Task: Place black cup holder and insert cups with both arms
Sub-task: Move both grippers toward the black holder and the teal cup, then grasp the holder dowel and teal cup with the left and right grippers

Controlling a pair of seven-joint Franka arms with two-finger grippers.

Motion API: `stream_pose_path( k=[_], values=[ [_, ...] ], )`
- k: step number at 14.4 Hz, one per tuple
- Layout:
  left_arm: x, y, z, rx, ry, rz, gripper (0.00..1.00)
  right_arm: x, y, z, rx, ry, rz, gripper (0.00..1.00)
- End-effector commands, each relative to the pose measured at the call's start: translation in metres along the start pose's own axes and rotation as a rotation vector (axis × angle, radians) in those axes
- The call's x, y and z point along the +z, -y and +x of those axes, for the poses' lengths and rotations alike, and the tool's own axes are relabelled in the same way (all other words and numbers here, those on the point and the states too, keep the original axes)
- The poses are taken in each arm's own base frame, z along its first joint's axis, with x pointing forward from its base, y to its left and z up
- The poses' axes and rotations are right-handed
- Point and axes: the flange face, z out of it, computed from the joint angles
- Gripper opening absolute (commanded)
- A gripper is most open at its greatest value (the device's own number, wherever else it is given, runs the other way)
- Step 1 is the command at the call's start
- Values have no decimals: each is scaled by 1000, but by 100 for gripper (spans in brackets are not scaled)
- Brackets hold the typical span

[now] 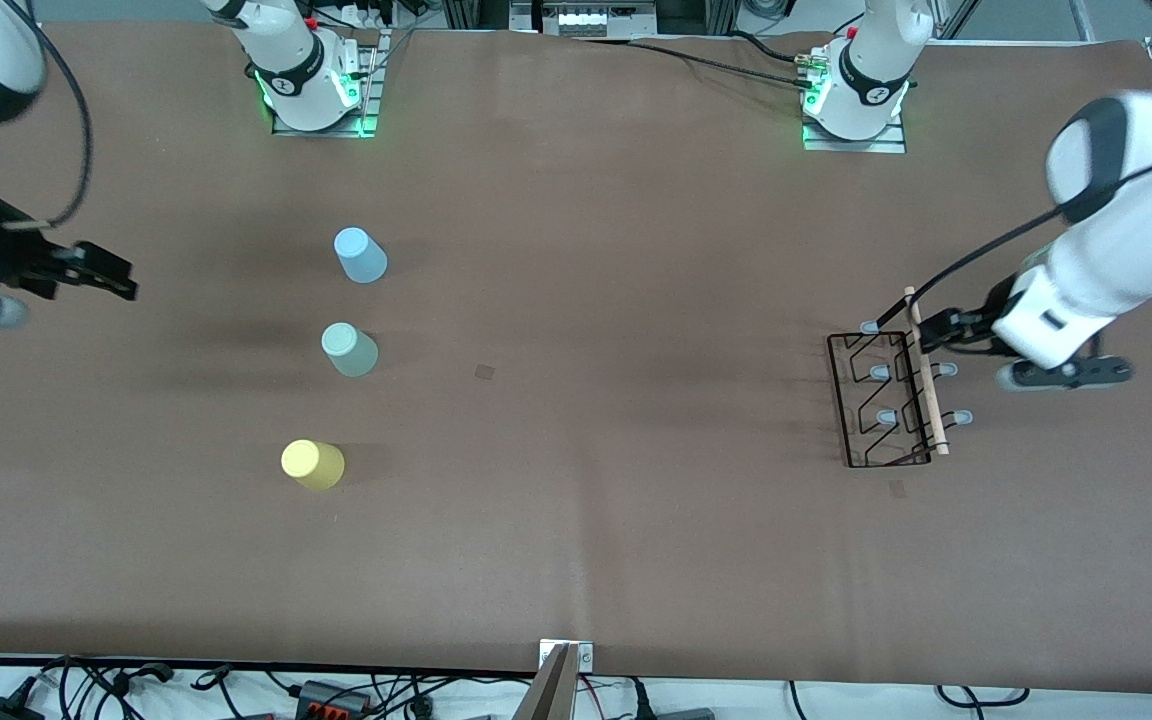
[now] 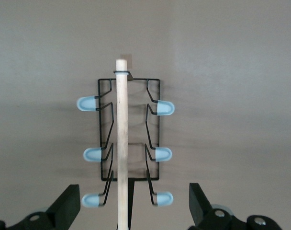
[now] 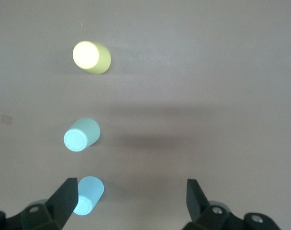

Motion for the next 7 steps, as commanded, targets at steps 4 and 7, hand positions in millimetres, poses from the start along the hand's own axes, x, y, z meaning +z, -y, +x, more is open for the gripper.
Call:
stream_pose_path(
  k=[4, 7],
  values=[
    [58, 10, -27, -14, -60, -1, 100, 105, 88, 37, -80, 97, -12, 100],
    [73, 13, -29, -23, -37, 2, 97, 172, 117, 47, -33, 155, -28, 100]
  ],
)
